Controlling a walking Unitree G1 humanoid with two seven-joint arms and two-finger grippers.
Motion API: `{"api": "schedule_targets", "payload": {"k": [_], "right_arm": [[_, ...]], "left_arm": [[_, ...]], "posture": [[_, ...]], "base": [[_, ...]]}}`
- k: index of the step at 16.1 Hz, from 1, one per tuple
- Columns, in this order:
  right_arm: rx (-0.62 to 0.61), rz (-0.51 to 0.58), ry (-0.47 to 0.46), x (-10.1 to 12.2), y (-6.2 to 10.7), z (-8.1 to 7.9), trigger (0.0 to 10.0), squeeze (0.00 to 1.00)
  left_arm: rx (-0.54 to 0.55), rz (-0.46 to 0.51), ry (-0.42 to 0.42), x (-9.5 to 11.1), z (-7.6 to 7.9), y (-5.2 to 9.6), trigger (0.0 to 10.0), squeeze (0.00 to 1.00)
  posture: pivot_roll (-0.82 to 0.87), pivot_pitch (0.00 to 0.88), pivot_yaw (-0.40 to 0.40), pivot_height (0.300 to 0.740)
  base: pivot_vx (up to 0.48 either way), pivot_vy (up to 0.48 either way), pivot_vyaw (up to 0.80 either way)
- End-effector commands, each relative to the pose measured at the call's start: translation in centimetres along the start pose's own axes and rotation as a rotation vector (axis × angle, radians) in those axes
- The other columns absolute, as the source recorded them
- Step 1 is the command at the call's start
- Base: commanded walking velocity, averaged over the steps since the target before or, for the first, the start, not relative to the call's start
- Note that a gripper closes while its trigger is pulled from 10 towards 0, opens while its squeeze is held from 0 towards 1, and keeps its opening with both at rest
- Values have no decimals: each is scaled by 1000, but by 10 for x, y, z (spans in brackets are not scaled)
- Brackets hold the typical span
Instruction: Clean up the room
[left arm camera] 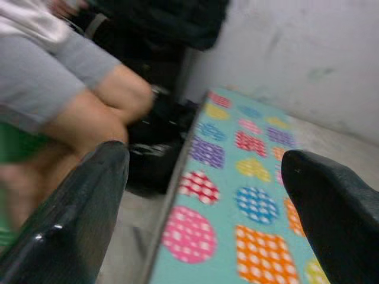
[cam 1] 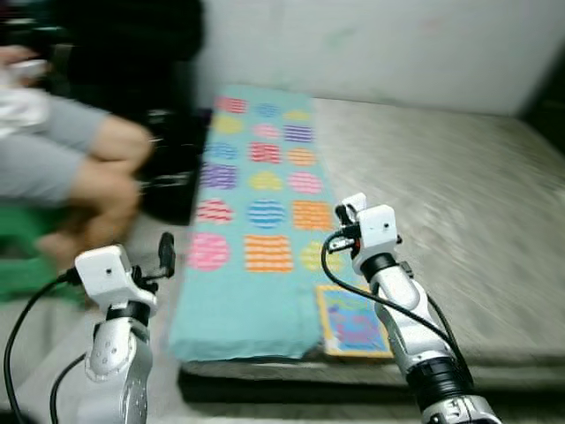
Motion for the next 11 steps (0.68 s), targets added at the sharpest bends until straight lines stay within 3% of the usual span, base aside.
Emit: {"api": "schedule_targets", "payload": {"k": [1,6,11], "right_arm": [[3,15,26,2,-1,0,10000,0],[14,14,22,1,-4,-2,10000,0],[31,-1,12,-7,5,-8,10000,0]], "left_arm": [[-4,-5,-8,-1,-1,-1,10000,0],[18,10,-13,1,-5,-3,10000,0],[14,-33,-25,-9,-4,12,10000,0]], "posture": [[32,0,-93,740],[61,0,-109,740],[60,0,-116,740]], "base": [[0,0,800],[0,0,800],[0,0,800]]}}
Point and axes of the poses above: a point about 5 cm out from each wrist's last joint towards the gripper, its own y axis pointing back from the gripper into the wrist, its own x axis along the axis of the wrist's last joint, z = x × y, the point moved 2 cm from there along -y, pointing out of the wrist towards the gripper, and after that the axes turned 3 degrees about -y, right-handed, at the moved point
